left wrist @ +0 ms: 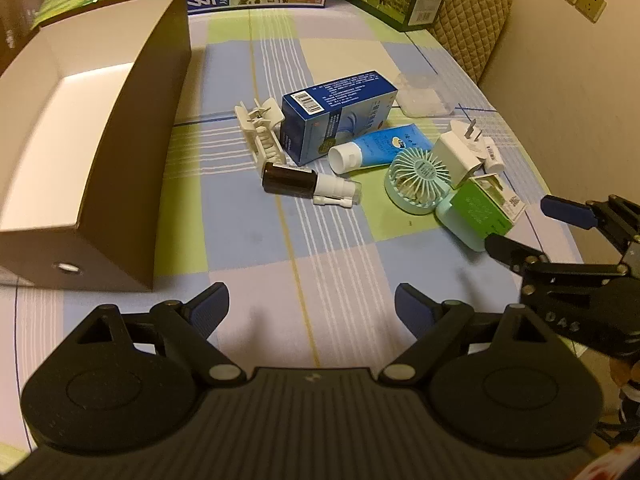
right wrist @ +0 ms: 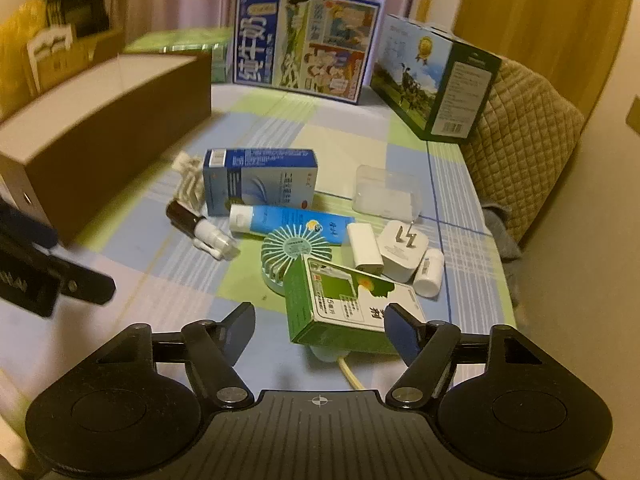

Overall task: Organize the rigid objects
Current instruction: 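Grasp the green-and-white mouth spray box with the right gripper, then grasp the brown spray bottle with the left gripper while the right holds the box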

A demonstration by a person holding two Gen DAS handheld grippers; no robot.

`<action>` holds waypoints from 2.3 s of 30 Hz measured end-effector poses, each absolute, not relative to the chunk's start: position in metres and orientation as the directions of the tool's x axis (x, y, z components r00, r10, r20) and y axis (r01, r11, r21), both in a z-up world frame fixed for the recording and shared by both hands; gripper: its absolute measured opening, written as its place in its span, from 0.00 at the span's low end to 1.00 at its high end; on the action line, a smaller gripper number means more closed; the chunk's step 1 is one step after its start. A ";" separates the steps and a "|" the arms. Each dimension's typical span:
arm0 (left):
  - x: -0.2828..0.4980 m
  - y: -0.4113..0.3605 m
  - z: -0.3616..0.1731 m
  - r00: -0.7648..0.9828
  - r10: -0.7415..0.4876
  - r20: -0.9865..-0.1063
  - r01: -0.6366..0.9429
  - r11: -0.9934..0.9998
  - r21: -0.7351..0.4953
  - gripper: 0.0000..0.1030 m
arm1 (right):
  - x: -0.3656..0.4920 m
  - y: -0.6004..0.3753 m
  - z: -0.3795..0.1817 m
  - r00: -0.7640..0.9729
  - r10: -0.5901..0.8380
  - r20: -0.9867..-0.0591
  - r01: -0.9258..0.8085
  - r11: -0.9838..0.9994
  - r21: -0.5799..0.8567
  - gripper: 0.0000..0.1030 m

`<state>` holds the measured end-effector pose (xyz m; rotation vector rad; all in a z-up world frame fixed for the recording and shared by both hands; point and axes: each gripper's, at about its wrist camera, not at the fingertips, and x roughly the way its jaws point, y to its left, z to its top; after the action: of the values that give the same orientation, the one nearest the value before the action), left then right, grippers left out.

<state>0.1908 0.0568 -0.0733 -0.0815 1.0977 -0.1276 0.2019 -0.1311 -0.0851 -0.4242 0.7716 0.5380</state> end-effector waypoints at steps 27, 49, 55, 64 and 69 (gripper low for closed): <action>0.228 0.051 -0.101 0.388 -0.216 -0.896 0.161 0.973 -0.165 0.84 | 0.181 -0.202 -0.110 0.575 0.119 -0.809 -0.487 0.845 -0.222 0.34; 0.238 0.044 -0.094 0.449 -0.134 -0.883 0.049 0.991 -0.125 0.84 | 0.279 -0.234 -0.107 0.423 0.238 -0.874 -0.104 0.971 0.214 0.59; 0.253 0.043 -0.086 0.484 -0.135 -0.865 0.081 0.991 -0.109 0.84 | 0.290 -0.236 -0.120 0.371 0.248 -0.895 -0.091 0.969 0.231 0.56; 0.275 0.043 -0.105 0.478 -0.112 -0.871 -0.022 0.990 -0.139 0.82 | 0.298 -0.243 -0.108 0.399 0.234 -0.887 -0.147 0.971 0.191 0.52; 0.284 0.031 -0.119 0.497 -0.070 -0.865 0.002 0.997 -0.079 0.82 | 0.309 -0.257 -0.104 0.398 0.238 -0.886 -0.133 0.971 0.201 0.52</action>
<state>0.2841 0.0315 -0.1189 -0.0704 1.0494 -0.0435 0.3089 -0.2567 -0.1042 0.1036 1.1379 0.2349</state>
